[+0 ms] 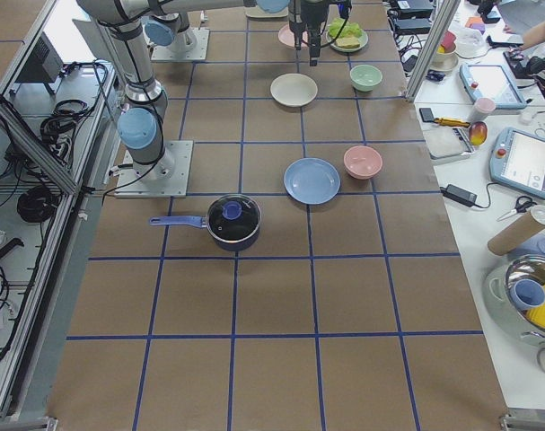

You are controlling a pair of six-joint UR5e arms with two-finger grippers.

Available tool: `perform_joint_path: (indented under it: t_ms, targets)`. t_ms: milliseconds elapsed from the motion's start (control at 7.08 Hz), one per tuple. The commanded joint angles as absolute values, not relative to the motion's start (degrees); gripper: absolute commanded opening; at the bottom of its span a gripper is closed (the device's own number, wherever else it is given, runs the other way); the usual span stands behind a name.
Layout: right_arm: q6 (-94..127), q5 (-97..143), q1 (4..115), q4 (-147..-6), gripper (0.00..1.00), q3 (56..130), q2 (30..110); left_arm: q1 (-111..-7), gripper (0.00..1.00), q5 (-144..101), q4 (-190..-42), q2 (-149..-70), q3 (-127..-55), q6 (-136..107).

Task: Stack three plates with pink and blue
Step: 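Lift the pink plate with the left gripper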

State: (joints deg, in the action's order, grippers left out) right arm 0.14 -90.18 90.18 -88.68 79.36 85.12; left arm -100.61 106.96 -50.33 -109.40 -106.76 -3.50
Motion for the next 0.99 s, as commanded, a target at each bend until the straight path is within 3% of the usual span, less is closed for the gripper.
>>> perform_joint_path:
  t_ms: [0, 847]
  targets:
    - [0.2, -90.2, 90.2, -88.7, 1.00, 79.4, 85.1, -101.0, 0.00, 107.0, -50.7, -109.2, -106.3, -3.5]
    - [0.1, -90.2, 90.2, -88.7, 1.00, 79.5, 85.1, -101.0, 0.00, 107.9, -51.0, -108.8, -106.3, -3.4]
